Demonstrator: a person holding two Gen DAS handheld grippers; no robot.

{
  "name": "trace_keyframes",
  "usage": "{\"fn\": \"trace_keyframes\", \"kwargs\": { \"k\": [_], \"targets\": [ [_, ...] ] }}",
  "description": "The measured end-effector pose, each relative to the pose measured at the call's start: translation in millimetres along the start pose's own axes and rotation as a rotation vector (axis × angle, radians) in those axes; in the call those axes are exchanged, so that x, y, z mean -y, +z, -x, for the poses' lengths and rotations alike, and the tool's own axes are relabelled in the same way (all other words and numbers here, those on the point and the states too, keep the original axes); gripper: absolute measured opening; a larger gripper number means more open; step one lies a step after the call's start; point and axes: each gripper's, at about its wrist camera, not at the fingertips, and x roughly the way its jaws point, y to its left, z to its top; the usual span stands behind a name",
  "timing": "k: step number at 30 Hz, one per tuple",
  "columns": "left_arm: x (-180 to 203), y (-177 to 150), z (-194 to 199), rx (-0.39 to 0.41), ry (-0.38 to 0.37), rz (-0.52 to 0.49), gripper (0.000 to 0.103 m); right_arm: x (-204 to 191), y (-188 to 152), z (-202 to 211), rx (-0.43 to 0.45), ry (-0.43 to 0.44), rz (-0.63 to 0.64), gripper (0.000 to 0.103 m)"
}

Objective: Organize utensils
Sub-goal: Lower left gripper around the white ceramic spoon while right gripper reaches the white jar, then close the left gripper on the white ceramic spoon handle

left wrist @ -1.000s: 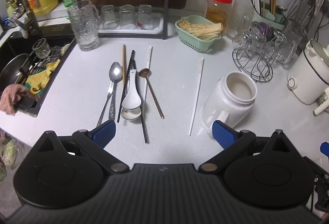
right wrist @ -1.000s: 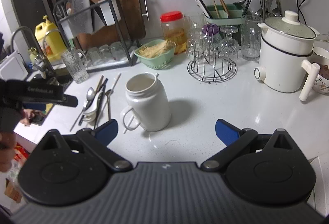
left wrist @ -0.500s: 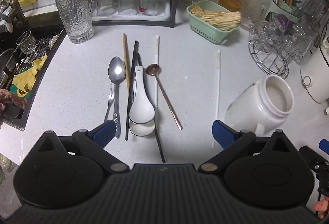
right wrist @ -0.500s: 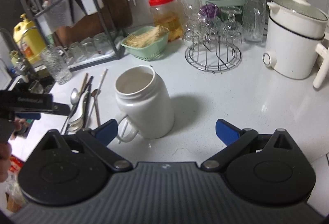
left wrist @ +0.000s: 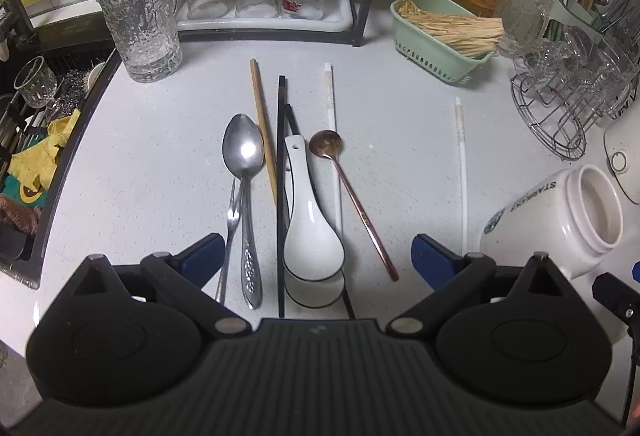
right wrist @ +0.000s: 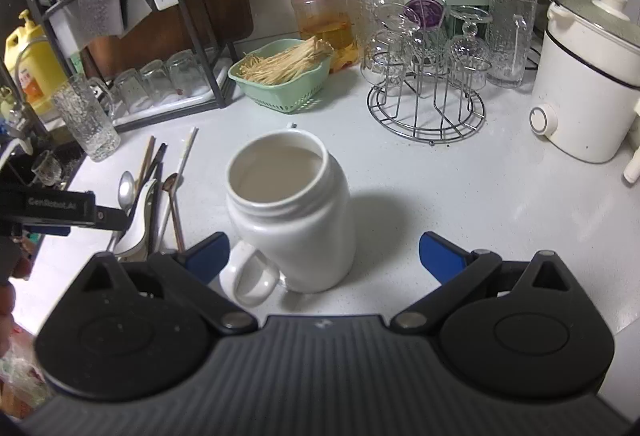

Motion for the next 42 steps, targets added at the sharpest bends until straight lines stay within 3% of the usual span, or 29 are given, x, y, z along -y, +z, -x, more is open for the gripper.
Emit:
{"fn": "trace_keyframes", "kwargs": {
  "k": [6,13,16,25,29,35,42],
  "targets": [
    [-8.2,7.7,-16.9,-0.006,-0.03,-0.027,0.1,-11.7,8.1,-10.2,-0.005,-0.038,0.003,0.103],
    [-20.1,23.8,-40.5,-0.022,-0.049,-0.029,0.087,-30.3,17.8,-30.4,-0.036,-0.068,0.043,0.095],
    [-23.3,32.0,-50.1,-0.027,-0.061,-0.036,0.079,-38.0,21.4,-40.3,-0.047,-0.088,0.065,0.087],
    [-14.4,50.1,-77.5,-0.058,-0.092,-0.071,0.051,-47.6,23.9,-47.5,-0.044,-0.127,0.077,0.088],
    [-11.8,58.2,-84.6,-0.063,-0.066,-0.083,0.03,-48.0,24.0,-47.6,-0.046,-0.13,0.068,0.088],
    [-3.2,66.2,-85.1,-0.054,-0.06,-0.143,0.022,-48.9,24.3,-47.9,-0.046,-0.134,0.064,0.088],
    [14.3,64.7,-87.1,-0.082,-0.028,-0.223,0.021,-50.3,23.4,-48.6,-0.042,-0.146,0.059,0.088]
  ]
}}
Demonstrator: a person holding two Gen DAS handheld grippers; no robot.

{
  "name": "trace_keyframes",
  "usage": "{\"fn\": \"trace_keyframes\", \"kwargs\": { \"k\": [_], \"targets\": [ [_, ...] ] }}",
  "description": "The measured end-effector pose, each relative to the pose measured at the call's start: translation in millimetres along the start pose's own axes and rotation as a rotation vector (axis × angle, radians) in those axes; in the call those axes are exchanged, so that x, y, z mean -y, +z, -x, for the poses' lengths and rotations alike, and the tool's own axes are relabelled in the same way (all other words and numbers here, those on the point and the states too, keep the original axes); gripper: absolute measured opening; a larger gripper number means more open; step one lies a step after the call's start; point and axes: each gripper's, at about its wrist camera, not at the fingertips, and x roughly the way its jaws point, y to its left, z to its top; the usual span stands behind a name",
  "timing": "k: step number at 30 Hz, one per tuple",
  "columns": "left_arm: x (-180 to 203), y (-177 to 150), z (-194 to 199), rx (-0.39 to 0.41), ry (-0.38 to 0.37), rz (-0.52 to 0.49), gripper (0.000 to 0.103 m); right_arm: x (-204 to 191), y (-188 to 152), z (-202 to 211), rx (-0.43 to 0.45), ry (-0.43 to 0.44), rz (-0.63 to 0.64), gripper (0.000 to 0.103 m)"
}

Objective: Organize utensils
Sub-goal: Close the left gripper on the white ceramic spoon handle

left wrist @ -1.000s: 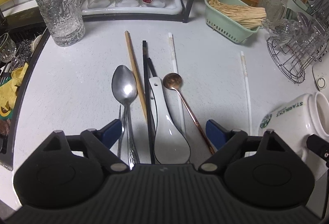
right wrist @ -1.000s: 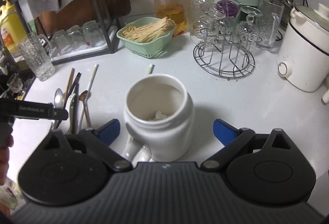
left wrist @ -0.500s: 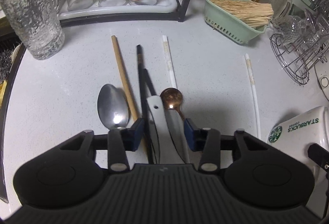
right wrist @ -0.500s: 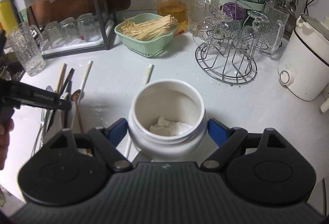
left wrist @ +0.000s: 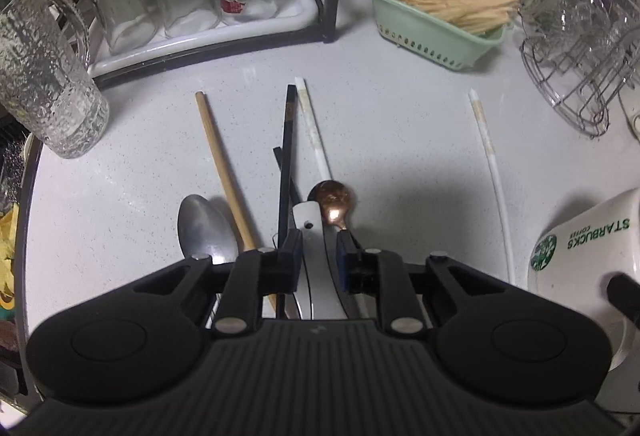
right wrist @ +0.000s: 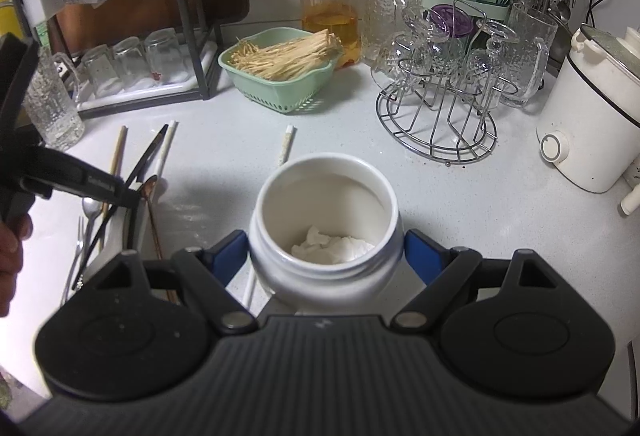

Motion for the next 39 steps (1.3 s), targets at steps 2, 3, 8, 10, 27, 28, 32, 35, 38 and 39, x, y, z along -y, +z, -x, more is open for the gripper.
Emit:
{"fn": "trace_keyframes", "kwargs": {
  "k": [2,3,8,10,27,28,32,35,38,39],
  "targets": [
    [1.7,1.8,-0.1,-0.016,0.008,-0.007,0.022,0.0,2.1,-0.8,-0.011,-0.002,-0.005,0.088],
    [1.7,2.7,-0.6,-0.022,0.012,-0.007,0.022,-0.1,2.8,-1.1,-0.016,-0.003,-0.008,0.088],
    [6.7,4.1,-7.2,-0.043,0.045,-0.039,0.022,0.0,2.2,-1.1,-0.017,-0.002,-0.008,0.088],
    [6.3,3.9,-8.2,-0.056,0.061,-0.035,0.022,-0.1,1.5,-0.8,-0.013,-0.002,-0.005,0.088],
    [16.0,4.7,-10.9,-0.028,0.154,-0.151,0.019,-0.2,-7.0,1.8,0.048,-0.004,-0.014,0.088],
    [15.3,4.8,-10.1,-0.026,0.148,-0.146,0.018,-0.2,-7.4,1.9,0.05,-0.004,-0.014,0.088],
    [14.6,3.9,-3.8,-0.006,0.116,-0.137,0.016,-0.9,-9.9,2.5,0.067,-0.005,-0.004,0.088],
    [13.9,2.8,3.8,0.01,0.09,-0.122,0.015,-0.3,-10.1,2.2,0.072,0.0,0.0,0.088],
    [14.1,1.6,11.3,0.031,0.074,-0.12,0.015,0.1,-10.1,1.7,0.077,0.003,0.003,0.088],
    [14.4,0.9,13.9,0.037,0.069,-0.12,0.015,0.2,-10.5,1.6,0.079,0.004,0.005,0.088]
  ]
}}
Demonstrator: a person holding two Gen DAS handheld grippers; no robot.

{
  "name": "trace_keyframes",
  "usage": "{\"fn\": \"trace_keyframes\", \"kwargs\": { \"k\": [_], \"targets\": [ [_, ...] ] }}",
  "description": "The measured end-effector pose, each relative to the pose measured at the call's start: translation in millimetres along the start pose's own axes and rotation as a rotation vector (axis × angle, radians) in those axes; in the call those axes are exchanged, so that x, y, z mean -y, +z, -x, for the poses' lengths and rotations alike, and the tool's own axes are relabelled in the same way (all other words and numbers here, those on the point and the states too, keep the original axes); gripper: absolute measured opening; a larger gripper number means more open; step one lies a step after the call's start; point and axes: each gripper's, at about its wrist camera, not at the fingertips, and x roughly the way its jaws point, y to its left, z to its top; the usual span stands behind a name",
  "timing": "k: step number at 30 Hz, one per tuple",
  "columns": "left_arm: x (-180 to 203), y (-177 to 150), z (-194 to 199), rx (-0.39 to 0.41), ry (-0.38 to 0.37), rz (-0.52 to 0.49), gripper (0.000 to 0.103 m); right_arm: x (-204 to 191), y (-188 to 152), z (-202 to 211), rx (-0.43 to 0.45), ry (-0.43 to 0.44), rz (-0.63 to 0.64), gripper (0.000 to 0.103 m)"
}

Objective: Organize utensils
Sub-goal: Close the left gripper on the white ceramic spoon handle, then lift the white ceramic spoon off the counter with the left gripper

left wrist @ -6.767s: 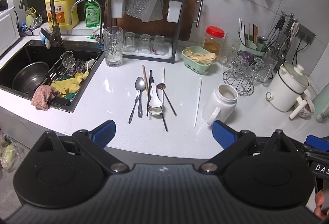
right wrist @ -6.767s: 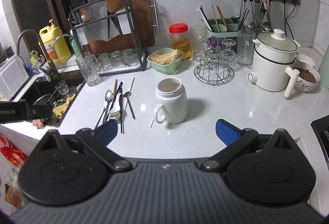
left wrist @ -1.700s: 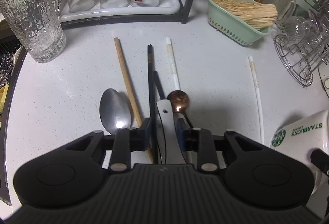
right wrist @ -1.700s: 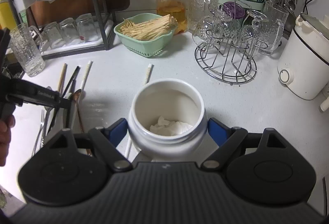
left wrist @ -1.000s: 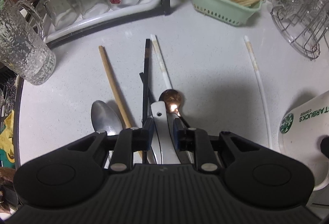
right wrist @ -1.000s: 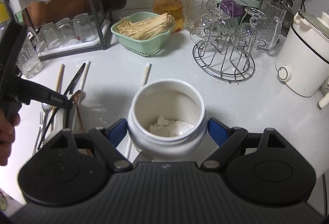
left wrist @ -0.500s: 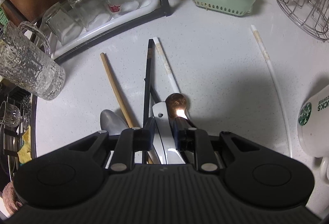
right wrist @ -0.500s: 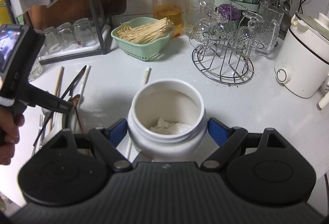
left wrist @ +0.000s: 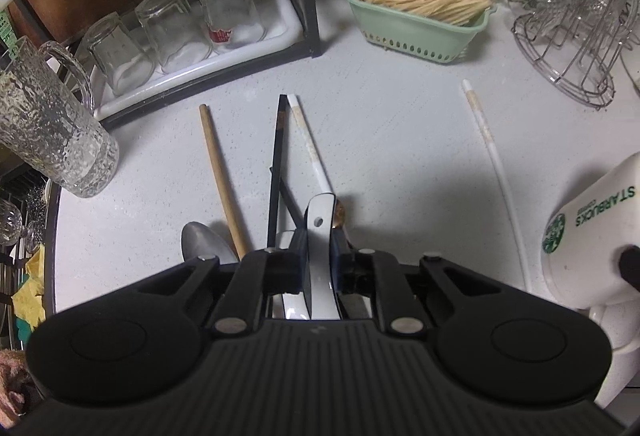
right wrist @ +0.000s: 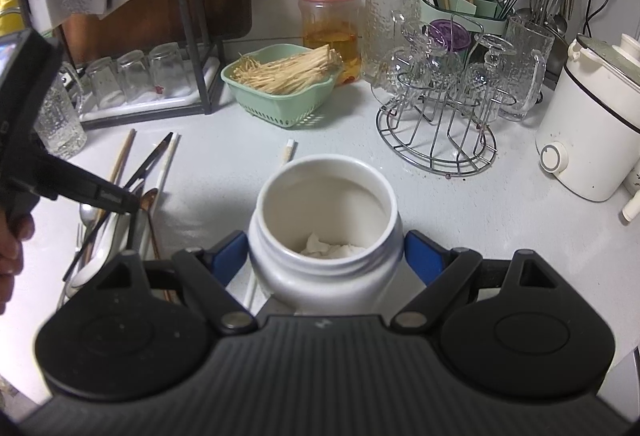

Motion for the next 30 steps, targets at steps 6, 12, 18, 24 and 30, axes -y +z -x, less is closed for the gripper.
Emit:
{"fn": "trace_keyframes", "kwargs": {
  "k": [6,12,18,24,30],
  "targets": [
    [0.5,-4.5,16.0,0.036,-0.033,0.005,0.014,0.0,-1.3,-0.8,0.014,0.008,0.012,0.088],
    [-3.1,-12.6,29.9,0.065,-0.058,0.021,0.014,0.6,-3.1,-1.8,0.032,0.015,0.03,0.088],
    [-9.3,-21.0,40.7,0.085,-0.085,0.064,0.014,-0.8,-4.5,-3.1,0.038,0.015,0.059,0.089],
    [-18.7,-24.8,54.3,0.119,-0.111,0.106,0.013,-0.3,-3.7,-5.6,0.03,0.019,0.063,0.089],
    [-27.1,-30.8,67.2,0.142,-0.137,0.138,0.013,-2.3,-3.9,-8.7,0.026,0.015,0.078,0.09]
  ]
}}
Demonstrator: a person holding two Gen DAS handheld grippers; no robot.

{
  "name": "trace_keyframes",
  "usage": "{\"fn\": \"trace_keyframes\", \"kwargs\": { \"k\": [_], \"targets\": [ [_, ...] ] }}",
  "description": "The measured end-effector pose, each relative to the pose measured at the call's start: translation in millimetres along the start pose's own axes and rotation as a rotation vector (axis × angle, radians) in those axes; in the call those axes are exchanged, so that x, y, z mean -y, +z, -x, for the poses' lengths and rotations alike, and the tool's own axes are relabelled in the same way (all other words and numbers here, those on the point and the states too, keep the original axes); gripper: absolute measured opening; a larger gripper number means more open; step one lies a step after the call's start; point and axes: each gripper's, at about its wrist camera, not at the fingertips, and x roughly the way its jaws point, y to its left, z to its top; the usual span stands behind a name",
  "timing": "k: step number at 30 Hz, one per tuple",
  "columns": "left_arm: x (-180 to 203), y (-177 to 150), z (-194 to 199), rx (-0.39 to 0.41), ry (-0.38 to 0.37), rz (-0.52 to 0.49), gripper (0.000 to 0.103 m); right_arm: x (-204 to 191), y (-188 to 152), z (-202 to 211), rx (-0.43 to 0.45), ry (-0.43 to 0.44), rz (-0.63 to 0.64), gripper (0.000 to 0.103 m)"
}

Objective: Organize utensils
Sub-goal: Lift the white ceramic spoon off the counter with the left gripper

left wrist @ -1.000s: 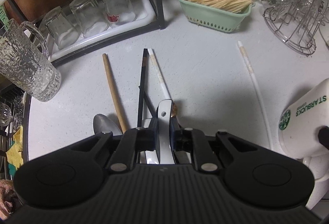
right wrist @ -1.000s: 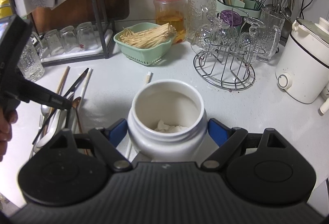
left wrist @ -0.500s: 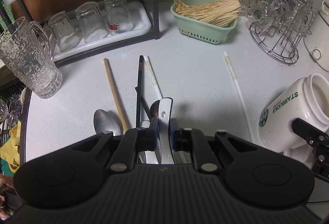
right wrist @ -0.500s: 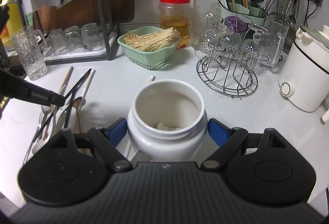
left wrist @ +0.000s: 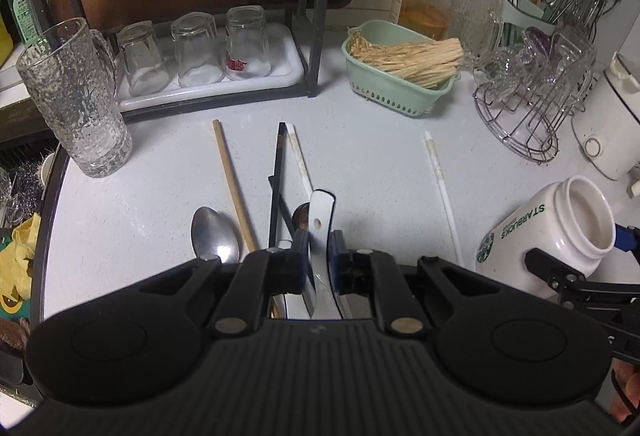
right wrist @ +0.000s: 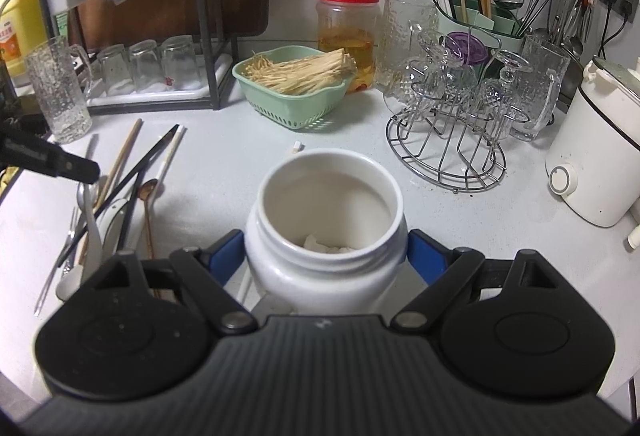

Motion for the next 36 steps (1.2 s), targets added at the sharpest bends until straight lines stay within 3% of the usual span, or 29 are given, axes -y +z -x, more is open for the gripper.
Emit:
{"fn": "trace_keyframes", "kwargs": {
  "k": [13,36],
  "targets": [
    [-9.3,-4.8,-3.7,-0.006,0.001,0.047,0.013,-1.4,0.2,-5.3,-0.011,0.003,0.026,0.091],
    [-3.7,-16.3,32.4,0.064,-0.051,0.071,0.013,-1.1,-1.1,-5.8,-0.007,0.011,0.05,0.091]
  ]
}}
